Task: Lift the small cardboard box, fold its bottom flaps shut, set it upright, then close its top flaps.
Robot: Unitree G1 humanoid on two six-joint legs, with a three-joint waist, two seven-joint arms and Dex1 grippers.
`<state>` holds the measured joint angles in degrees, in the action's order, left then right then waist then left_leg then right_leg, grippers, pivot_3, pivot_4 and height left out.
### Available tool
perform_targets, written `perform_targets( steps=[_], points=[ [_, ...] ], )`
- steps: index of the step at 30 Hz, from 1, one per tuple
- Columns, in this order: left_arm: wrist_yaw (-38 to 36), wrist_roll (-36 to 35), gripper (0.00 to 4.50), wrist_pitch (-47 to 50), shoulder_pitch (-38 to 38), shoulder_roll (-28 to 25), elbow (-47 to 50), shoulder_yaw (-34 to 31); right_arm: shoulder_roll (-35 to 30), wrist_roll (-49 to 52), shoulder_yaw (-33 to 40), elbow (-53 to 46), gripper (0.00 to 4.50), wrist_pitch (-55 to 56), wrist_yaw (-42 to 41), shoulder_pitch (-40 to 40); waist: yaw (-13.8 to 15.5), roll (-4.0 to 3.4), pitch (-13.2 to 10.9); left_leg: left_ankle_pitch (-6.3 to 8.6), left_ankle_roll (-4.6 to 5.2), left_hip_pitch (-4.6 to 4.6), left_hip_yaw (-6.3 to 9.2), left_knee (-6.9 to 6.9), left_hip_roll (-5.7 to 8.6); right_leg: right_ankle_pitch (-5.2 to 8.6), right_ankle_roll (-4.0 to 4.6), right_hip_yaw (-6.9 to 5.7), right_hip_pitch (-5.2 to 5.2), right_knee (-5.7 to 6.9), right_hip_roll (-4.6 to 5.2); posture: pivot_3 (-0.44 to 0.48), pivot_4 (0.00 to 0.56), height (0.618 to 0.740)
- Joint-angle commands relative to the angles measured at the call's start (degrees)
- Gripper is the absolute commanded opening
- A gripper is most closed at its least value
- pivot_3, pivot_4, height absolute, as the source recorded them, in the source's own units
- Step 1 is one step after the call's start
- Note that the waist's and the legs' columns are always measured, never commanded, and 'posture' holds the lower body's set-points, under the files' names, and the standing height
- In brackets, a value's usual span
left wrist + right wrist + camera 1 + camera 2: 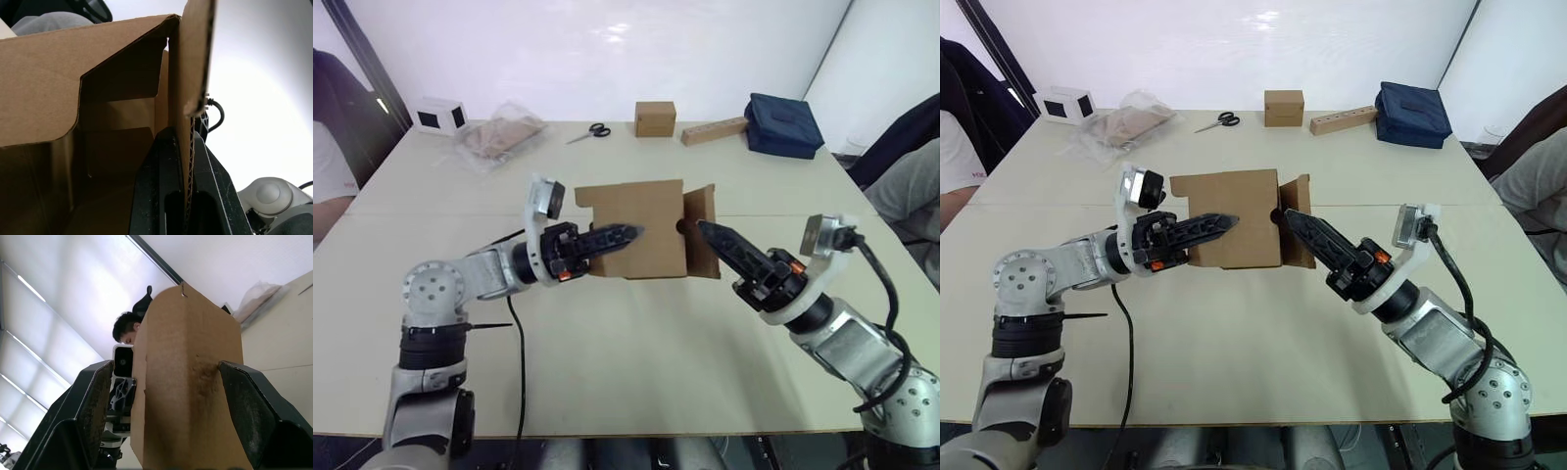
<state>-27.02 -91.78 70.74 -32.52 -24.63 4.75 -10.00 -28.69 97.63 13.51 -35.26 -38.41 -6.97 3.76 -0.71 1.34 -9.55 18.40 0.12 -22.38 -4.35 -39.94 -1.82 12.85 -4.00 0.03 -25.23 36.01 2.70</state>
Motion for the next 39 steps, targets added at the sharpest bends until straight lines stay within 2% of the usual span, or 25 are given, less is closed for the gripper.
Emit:
perform_targets(
  steps=[1, 3, 6, 8, 11, 39],
  points=[
    [-0.4, -1.06, 0.0, -0.8, -0.58, -0.33, 1.53, -0.02, -0.78, 1.8, 0.92, -2.31, 3.51, 1.21, -0.27, -0.12, 0.01, 0.0, 0.0, 0.0, 0.0, 0.0, 0.0, 0.0, 0.0, 0.0, 0.0, 0.0, 0.0, 0.0, 0.0, 0.0, 0.15, 0.74],
    [-0.44, -1.06, 0.0, -0.87, -0.62, -0.33, 1.48, 0.05, -0.91, 1.81, 0.88, -2.27, 3.51, 1.31, -0.28, -0.13, 0.01, 0.0, 0.0, 0.0, 0.0, 0.0, 0.0, 0.0, 0.0, 0.0, 0.0, 0.0, 0.0, 0.0, 0.0, 0.0, 0.15, 0.74],
    [-0.48, -1.03, 0.0, -0.96, -0.78, -0.26, 1.45, 0.16, -0.96, 1.83, 0.85, -2.23, 2.87, 1.55, -0.3, -0.13, 0.01, 0.0, 0.0, 0.0, 0.0, 0.0, 0.0, 0.0, 0.0, 0.0, 0.0, 0.0, 0.0, 0.0, 0.0, 0.0, 0.15, 0.74],
    [-0.41, -1.09, 0.0, -1.02, -0.89, -0.19, 1.4, 0.19, -0.92, 1.85, 0.85, -2.14, 2.19, 1.7, -0.34, -0.15, 0.01, 0.0, 0.0, 0.0, 0.0, 0.0, 0.0, 0.0, 0.0, 0.0, 0.0, 0.0, 0.0, 0.0, 0.0, 0.0, 0.15, 0.74],
    [-0.33, -1.32, 0.0, -1.06, -0.71, -0.24, 1.72, 0.16, -1.0, 1.3, 0.57, -2.36, 0.88, 1.92, -0.01, -0.28, 0.01, 0.0, 0.0, 0.0, 0.0, 0.0, 0.0, 0.0, 0.0, 0.0, 0.0, 0.0, 0.0, 0.0, 0.0, 0.0, 0.15, 0.74],
    [0.66, -2.78, 0.0, -1.04, 0.66, -0.25, 3.51, 0.72, -0.92, -9.4, -0.76, -1.38, 0.88, 3.2, 0.15, 1.07, 0.02, 0.0, 0.0, 0.0, 0.0, -0.01, 0.0, 0.0, 0.0, 0.0, 0.0, 0.0, -0.01, -0.01, 0.0, 0.0, 0.15, 0.74]
  ],
)
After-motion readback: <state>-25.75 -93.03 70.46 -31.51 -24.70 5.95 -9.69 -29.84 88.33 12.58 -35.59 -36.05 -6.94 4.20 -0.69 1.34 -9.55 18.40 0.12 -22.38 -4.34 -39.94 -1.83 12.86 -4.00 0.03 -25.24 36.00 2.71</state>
